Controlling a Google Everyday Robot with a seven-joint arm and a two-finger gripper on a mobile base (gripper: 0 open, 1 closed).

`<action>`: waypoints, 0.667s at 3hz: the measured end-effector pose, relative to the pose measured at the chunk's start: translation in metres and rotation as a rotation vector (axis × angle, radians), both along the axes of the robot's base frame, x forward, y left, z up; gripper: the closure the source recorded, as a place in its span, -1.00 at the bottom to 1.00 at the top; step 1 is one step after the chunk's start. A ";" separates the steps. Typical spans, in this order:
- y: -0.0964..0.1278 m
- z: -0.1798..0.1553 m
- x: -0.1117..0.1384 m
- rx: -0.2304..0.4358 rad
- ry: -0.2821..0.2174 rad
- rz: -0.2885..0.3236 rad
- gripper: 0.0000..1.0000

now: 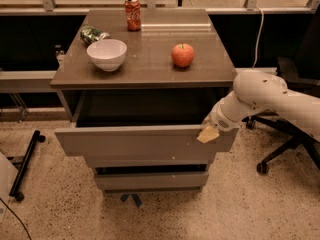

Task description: Open top drawer

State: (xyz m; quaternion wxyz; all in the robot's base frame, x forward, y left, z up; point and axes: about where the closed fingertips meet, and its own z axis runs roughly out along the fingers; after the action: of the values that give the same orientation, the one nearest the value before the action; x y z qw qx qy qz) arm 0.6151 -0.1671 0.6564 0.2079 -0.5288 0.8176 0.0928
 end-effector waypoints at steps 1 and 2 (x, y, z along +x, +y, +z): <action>0.001 -0.002 -0.001 0.000 0.003 0.002 -0.69; 0.003 -0.003 -0.001 0.002 0.005 0.017 -1.00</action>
Offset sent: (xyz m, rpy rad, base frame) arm -0.0010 0.0011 0.0008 0.0018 -0.0020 0.0224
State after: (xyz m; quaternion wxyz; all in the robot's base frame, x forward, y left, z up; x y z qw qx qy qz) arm 0.6137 -0.1644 0.6534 0.2056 -0.5352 0.8136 0.0966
